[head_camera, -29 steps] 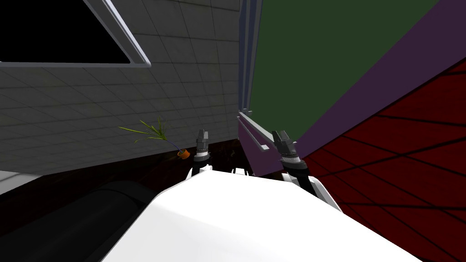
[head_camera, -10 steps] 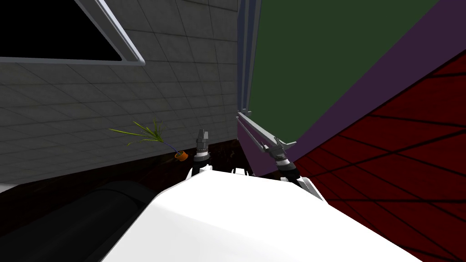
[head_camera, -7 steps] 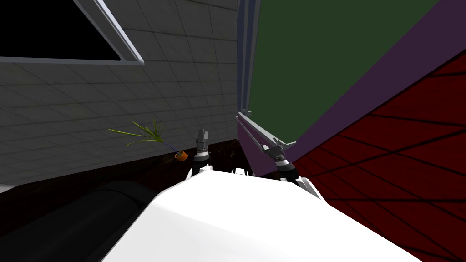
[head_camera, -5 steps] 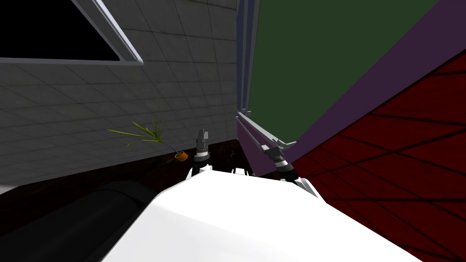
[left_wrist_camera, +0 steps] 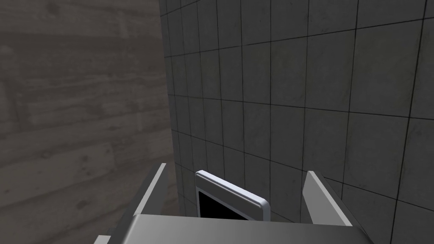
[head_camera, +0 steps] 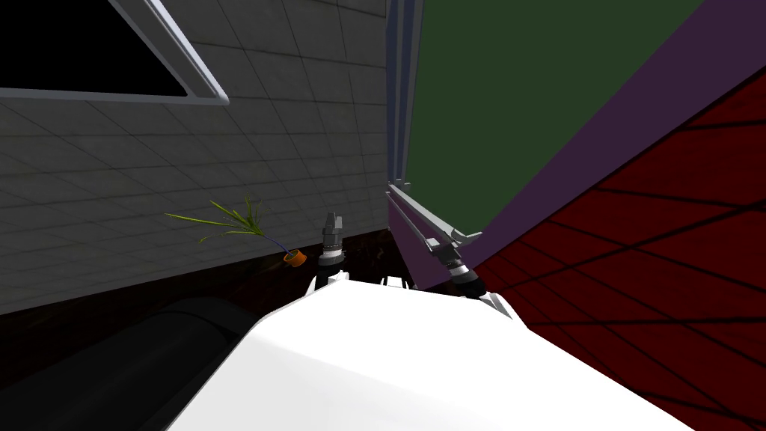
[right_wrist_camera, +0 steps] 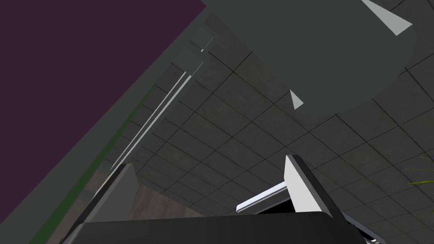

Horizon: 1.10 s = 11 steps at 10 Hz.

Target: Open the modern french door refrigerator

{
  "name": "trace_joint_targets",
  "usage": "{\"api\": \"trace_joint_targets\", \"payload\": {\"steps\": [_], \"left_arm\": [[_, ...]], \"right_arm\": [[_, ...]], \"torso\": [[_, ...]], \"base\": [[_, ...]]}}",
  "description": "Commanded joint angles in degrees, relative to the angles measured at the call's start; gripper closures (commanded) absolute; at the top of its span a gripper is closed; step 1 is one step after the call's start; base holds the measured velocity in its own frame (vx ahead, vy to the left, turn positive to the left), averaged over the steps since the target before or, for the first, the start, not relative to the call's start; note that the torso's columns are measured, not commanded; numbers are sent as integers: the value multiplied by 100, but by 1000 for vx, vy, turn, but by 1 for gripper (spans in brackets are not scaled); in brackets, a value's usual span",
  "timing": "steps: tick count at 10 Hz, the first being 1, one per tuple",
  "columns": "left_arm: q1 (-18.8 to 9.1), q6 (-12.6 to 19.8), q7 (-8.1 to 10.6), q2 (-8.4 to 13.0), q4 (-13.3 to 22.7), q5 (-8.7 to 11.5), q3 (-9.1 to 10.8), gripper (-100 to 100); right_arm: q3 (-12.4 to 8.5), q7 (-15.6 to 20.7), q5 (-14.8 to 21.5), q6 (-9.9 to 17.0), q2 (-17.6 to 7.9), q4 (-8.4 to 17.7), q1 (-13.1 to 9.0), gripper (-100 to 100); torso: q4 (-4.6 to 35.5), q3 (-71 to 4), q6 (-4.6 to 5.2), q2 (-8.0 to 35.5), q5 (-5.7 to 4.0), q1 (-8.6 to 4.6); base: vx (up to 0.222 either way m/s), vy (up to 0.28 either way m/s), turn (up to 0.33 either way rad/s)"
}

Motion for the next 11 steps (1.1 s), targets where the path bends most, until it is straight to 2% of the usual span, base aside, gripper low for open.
{"api": "trace_joint_targets", "payload": {"steps": [1,2,3,6,7,10,11], "left_arm": [[0,0,0,0,0,0,0,0],[0,0,0,0,0,0,0,0],[0,0,0,0,0,0,0,0],[0,0,0,0,0,0,0,0],[0,0,0,0,0,0,0,0],[0,0,0,0,0,0,0,0],[0,0,0,0,0,0,0,0]], "right_arm": [[-10,387,185,5,21,181,-7,-100],[0,600,360,-16,56,323,-16,-100],[0,707,360,-16,56,323,-16,-100],[21,1201,684,-56,158,589,-35,-100],[21,1304,684,-56,158,589,-35,-100],[40,1780,971,-92,308,824,-51,-100],[40,1833,971,-92,308,824,-51,-100]], "torso": [[-5,-1,7,-5,-8,-19],[-6,0,7,-3,-10,-18],[-12,1,11,-6,-13,-22],[-22,-10,13,-25,-23,-43],[-31,-11,11,-33,-17,-34],[-51,-25,26,-60,-14,-46],[-64,-29,29,-74,-21,-59]], "base": [[5,-25,-26],[9,-15,-37],[8,-16,-36],[1,-23,-19],[0,-10,-22],[-3,-25,-30],[-5,-19,-20]]}}
